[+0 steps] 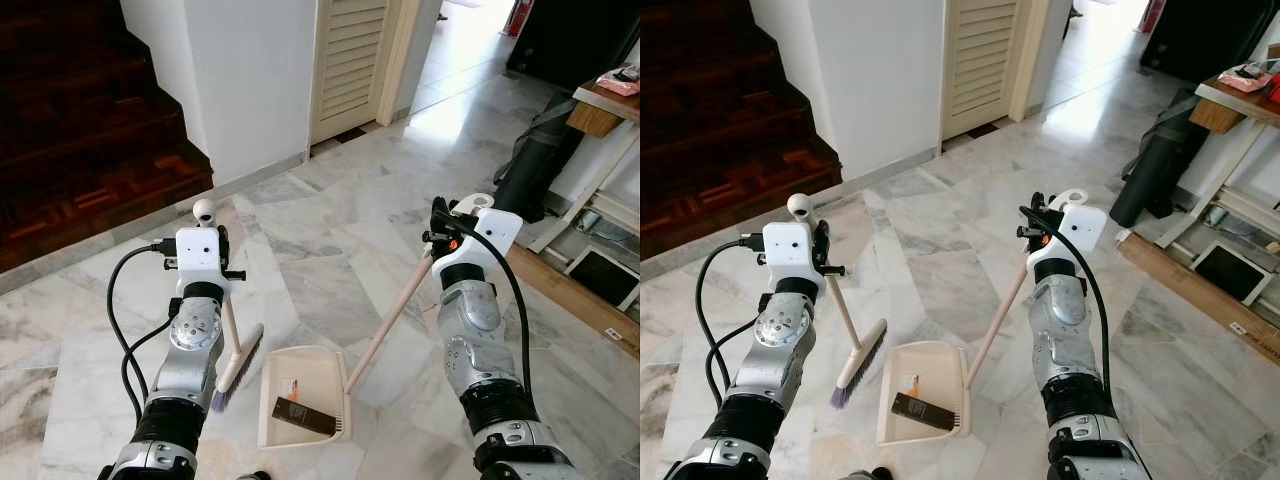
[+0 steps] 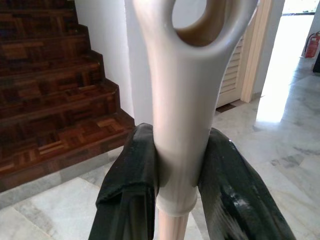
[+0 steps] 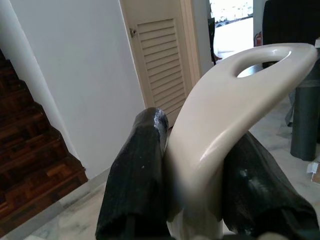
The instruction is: Sweep floor
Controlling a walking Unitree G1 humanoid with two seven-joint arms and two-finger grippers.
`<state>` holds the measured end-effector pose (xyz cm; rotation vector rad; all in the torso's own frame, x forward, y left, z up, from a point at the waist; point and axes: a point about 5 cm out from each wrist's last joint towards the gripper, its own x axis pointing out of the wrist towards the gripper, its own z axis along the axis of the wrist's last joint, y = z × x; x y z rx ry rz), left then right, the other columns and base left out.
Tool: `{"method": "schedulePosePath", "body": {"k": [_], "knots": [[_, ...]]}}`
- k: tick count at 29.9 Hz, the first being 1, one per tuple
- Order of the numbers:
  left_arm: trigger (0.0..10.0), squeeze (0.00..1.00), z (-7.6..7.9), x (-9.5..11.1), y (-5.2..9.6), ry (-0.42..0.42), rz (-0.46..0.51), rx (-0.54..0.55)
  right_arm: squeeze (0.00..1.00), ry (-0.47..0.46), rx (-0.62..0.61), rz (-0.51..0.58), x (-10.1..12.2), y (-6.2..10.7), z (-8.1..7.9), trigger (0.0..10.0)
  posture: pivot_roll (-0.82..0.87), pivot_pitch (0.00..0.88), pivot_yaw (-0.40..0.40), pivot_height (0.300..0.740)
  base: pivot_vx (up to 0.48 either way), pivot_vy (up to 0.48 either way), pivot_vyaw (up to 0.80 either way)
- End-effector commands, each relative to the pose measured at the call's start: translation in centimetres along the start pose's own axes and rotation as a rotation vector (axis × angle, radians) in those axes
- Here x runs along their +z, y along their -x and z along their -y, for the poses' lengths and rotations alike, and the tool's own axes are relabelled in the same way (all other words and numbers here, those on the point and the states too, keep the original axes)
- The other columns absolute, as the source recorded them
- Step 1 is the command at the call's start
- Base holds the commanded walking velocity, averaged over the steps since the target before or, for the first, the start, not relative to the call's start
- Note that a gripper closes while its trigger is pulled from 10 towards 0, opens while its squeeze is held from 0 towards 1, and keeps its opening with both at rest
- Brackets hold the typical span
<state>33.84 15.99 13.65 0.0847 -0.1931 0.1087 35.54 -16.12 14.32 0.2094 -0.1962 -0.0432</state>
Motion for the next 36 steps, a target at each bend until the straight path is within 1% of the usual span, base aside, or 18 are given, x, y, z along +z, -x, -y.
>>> {"method": "schedulePosePath", "body": {"k": [1,15,16,19,20,25,29,36], "knots": [[10.0,0.00,0.36,1.36,-0.57,0.005,0.064,-0.009,0.00,-0.005,0.003,0.056,1.30,-0.31,0.05,10.0,-0.01,0.000,-0.078,0.740,0.000,0.000,0.00],[10.0,0.00,0.36,1.34,-0.57,0.005,0.064,-0.008,0.00,-0.008,0.005,0.049,1.37,-0.28,0.05,10.0,-0.01,0.000,-0.078,0.740,0.000,0.000,0.00],[10.0,0.00,0.06,1.45,-0.65,0.006,0.063,-0.002,0.00,-0.030,-0.009,0.040,1.11,-0.05,0.06,10.0,0.01,0.033,-0.060,0.740,0.000,0.311,0.00],[10.0,0.00,-0.38,1.63,-0.75,0.007,0.061,0.006,0.00,-0.061,-0.029,0.028,0.70,0.29,0.06,10.0,0.01,0.033,-0.059,0.740,0.000,0.310,0.00],[10.0,0.00,-0.38,1.63,-0.75,0.008,0.061,0.006,0.00,-0.062,-0.029,0.028,0.71,0.29,0.05,10.0,0.01,0.033,-0.059,0.740,0.000,0.311,0.00],[10.0,0.00,-0.33,1.66,-0.77,0.009,0.061,0.006,0.00,-0.073,-0.025,0.035,0.80,0.26,-0.03,10.0,0.01,0.034,-0.060,0.740,0.000,0.309,0.73],[10.0,0.00,-0.25,1.62,-0.74,0.011,0.059,0.005,0.00,-0.106,-0.035,0.035,0.88,0.32,0.06,10.0,0.01,0.034,-0.061,0.740,0.000,0.309,0.00],[10.0,0.00,-0.26,1.56,-0.71,0.014,0.056,0.006,0.00,-0.120,-0.044,0.028,0.85,0.31,0.18,10.0,0.02,0.032,-0.062,0.740,0.000,0.312,0.00]]}}
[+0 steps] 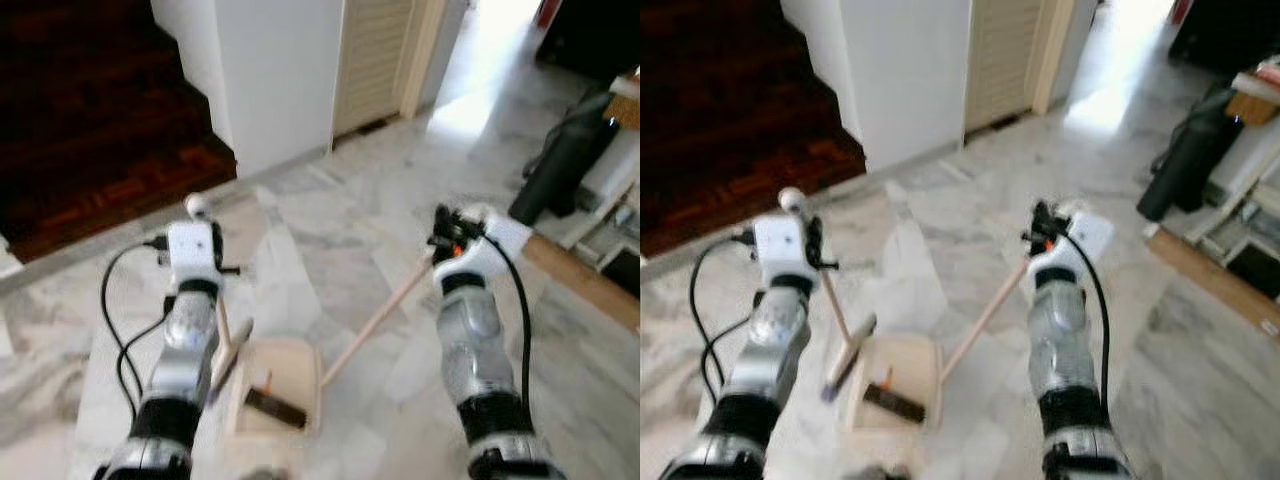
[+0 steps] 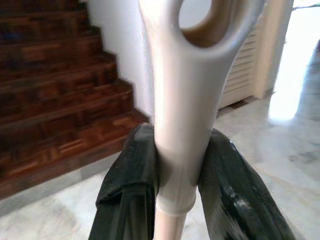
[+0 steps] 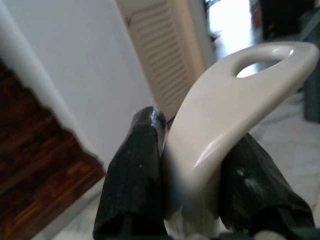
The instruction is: Sweep floor
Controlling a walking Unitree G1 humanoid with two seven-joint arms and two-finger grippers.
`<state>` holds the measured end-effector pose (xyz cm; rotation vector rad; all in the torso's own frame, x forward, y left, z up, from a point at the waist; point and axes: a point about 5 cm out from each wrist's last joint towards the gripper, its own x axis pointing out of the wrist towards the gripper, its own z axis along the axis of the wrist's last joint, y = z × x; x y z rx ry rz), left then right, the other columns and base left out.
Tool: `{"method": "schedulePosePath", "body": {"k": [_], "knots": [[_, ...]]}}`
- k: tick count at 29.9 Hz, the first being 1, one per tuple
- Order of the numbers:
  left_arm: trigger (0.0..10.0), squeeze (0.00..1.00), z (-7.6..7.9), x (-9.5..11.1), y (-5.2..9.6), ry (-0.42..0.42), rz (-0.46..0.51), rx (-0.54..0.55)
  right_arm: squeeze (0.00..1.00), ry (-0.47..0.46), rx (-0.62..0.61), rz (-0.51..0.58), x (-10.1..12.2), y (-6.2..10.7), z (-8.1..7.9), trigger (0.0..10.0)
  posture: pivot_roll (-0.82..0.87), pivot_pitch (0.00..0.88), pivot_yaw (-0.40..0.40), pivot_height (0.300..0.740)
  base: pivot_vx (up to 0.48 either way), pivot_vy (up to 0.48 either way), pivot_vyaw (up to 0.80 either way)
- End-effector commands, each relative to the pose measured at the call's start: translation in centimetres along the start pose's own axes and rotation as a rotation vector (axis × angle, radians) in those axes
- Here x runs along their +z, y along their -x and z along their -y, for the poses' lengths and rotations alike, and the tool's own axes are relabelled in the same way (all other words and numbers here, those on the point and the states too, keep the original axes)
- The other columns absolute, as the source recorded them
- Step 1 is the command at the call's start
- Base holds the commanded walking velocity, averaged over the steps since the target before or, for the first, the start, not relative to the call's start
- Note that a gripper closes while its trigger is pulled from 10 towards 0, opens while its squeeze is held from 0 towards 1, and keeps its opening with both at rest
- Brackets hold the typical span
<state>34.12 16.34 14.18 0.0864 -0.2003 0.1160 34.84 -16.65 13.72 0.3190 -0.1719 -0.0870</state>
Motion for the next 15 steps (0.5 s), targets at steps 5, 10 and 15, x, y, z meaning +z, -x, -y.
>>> {"method": "schedulePosePath", "body": {"k": [5,10,15], "knots": [[10.0,0.00,0.01,1.13,-0.32,0.016,0.049,-0.002,0.00,-0.025,0.018,0.046,1.08,-0.38,-0.73,10.0,0.02,0.031,-0.059,0.740,0.000,0.317,0.00],[10.0,0.00,0.07,1.16,-0.35,0.015,0.049,-0.004,0.00,-0.034,0.015,0.046,1.10,-0.34,-0.69,10.0,0.01,0.027,-0.057,0.740,0.000,0.316,0.00],[10.0,0.00,0.08,1.16,-0.37,0.017,0.047,-0.006,0.00,-0.034,0.015,0.046,1.12,-0.34,-0.69,10.0,0.01,0.024,-0.057,0.740,0.000,0.316,0.00]]}}
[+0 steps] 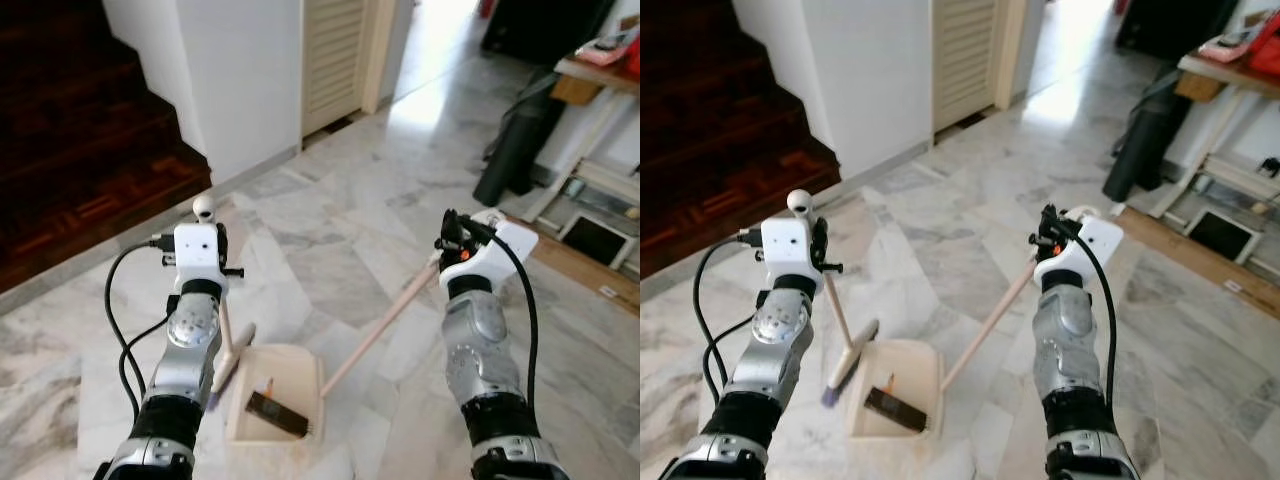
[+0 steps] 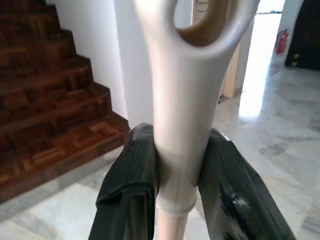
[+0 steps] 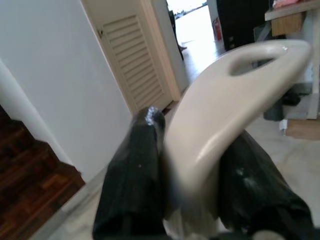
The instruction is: Sweep floor
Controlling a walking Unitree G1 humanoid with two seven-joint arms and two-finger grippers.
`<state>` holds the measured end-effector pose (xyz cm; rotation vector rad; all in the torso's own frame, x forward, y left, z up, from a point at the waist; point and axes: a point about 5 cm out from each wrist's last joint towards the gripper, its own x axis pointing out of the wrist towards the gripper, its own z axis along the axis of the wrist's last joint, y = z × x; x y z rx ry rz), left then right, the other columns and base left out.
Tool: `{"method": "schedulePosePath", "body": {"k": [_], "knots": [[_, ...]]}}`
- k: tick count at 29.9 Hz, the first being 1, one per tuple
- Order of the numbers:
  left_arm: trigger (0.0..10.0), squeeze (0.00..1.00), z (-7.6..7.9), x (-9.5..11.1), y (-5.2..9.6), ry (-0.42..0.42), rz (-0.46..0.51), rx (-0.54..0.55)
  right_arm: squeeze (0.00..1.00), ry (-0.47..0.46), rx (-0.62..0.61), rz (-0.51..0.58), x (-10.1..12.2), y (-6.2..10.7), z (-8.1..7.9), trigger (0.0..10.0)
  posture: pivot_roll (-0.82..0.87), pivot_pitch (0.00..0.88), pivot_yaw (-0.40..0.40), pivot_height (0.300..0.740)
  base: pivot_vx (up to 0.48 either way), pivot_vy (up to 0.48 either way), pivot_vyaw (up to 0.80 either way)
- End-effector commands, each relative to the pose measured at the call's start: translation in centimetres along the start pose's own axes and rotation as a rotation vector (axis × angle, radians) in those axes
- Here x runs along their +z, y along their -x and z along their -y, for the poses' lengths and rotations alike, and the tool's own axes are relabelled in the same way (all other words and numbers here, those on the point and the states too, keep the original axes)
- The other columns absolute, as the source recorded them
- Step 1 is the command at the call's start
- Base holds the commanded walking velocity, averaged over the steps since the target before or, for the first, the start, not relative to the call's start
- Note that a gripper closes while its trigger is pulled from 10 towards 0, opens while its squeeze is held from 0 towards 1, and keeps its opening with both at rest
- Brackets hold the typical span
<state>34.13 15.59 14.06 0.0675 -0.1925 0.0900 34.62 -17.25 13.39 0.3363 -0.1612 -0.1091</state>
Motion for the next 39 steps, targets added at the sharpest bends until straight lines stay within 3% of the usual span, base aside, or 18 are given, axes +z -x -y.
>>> {"method": "schedulePosePath", "body": {"k": [1,39], "knots": [[10.0,0.00,-0.66,1.20,-0.43,-0.005,0.055,0.018,0.00,-0.020,0.040,0.053,1.17,-0.49,-1.40,10.0,0.01,0.024,-0.057,0.740,0.000,0.315,0.00],[10.0,0.00,-0.80,0.87,-0.13,-0.008,0.046,0.027,0.00,0.011,0.078,0.045,0.76,-0.22,-1.70,10.0,0.02,0.018,-0.064,0.740,0.000,0.332,0.03]]}}
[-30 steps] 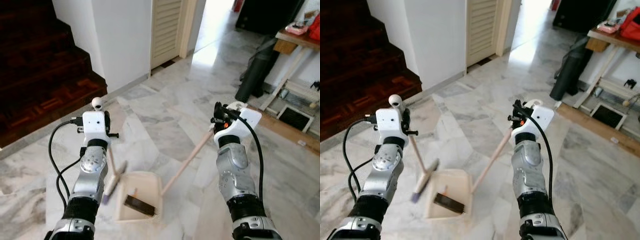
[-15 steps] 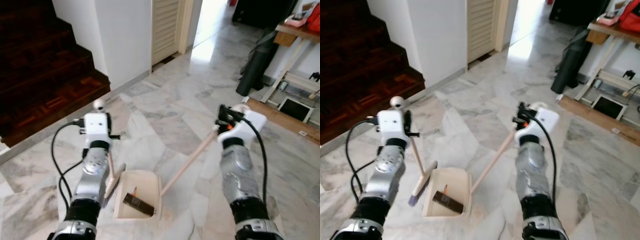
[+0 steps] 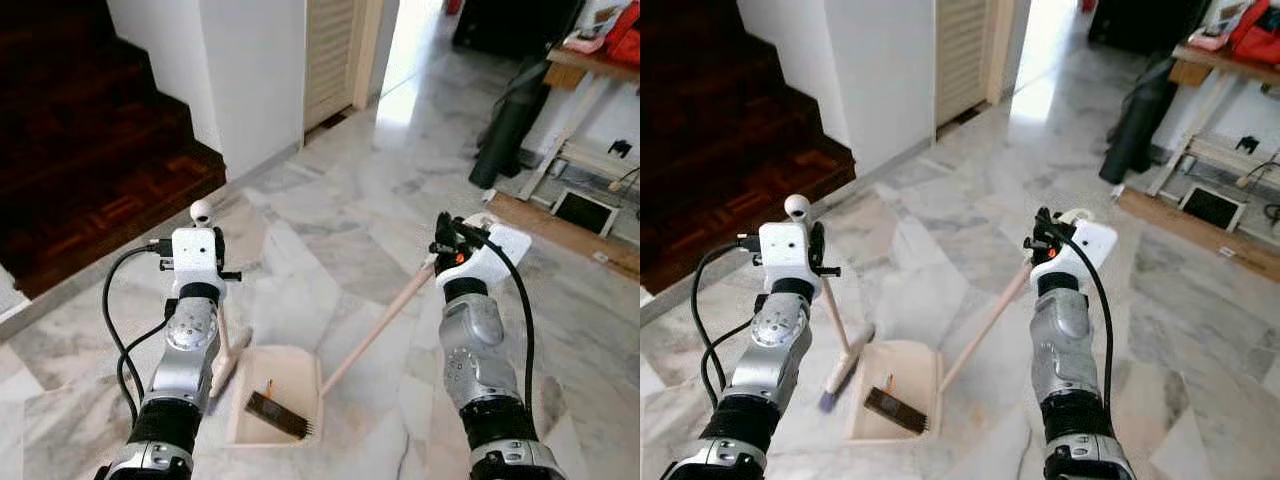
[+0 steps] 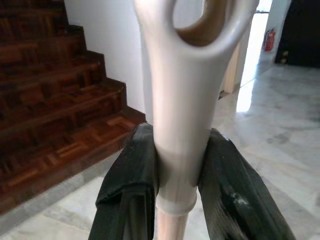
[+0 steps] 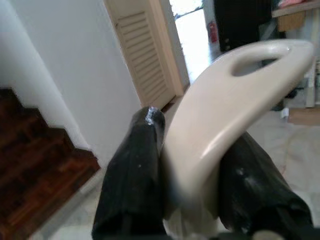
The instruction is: Sweep floor
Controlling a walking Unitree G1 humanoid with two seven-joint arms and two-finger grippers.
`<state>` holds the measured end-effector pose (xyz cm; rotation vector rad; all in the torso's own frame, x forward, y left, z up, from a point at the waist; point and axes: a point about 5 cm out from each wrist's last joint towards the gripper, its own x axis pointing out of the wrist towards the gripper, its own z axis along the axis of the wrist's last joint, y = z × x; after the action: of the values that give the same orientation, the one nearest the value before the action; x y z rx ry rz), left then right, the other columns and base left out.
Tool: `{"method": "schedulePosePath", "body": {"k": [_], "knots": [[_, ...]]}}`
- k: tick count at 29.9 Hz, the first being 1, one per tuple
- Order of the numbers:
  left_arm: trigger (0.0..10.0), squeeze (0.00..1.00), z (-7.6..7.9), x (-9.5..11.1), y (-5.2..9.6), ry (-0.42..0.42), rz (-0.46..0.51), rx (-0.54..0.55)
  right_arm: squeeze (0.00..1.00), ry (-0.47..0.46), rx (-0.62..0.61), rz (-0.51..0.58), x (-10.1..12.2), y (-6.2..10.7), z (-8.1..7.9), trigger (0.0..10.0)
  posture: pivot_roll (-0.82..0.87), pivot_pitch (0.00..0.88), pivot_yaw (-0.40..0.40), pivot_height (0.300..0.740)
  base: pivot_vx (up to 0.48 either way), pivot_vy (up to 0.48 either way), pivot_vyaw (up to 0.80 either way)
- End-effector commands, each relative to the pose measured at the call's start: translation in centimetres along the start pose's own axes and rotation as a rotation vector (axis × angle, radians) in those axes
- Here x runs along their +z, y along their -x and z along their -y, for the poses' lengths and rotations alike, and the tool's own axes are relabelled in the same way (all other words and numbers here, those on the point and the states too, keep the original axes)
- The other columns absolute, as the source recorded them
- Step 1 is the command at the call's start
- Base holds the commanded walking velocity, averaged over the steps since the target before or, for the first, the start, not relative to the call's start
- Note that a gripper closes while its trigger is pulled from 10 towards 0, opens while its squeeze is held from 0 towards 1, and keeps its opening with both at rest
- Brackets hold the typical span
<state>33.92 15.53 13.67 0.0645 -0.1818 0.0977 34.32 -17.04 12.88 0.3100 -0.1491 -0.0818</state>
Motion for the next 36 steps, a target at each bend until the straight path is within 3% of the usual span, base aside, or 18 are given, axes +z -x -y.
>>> {"method": "schedulePosePath", "body": {"k": [1,7,36], "knots": [[10.0,0.00,-0.79,1.25,-0.44,-0.009,0.058,0.018,0.00,-0.011,0.053,0.061,1.30,-0.64,-1.68,10.0,0.02,0.017,-0.063,0.740,0.000,0.379,0.80],[10.0,0.00,-0.64,1.23,-0.44,-0.009,0.059,0.013,0.00,-0.017,0.063,0.059,1.25,-0.63,-1.86,10.0,0.02,0.006,-0.063,0.740,0.000,0.376,0.74],[10.0,0.00,-0.48,1.44,-0.59,-0.011,0.063,0.004,0.00,-0.050,0.081,0.050,1.02,-0.64,-2.18,10.0,0.03,0.000,-0.058,0.740,0.000,0.377,0.00]]}}
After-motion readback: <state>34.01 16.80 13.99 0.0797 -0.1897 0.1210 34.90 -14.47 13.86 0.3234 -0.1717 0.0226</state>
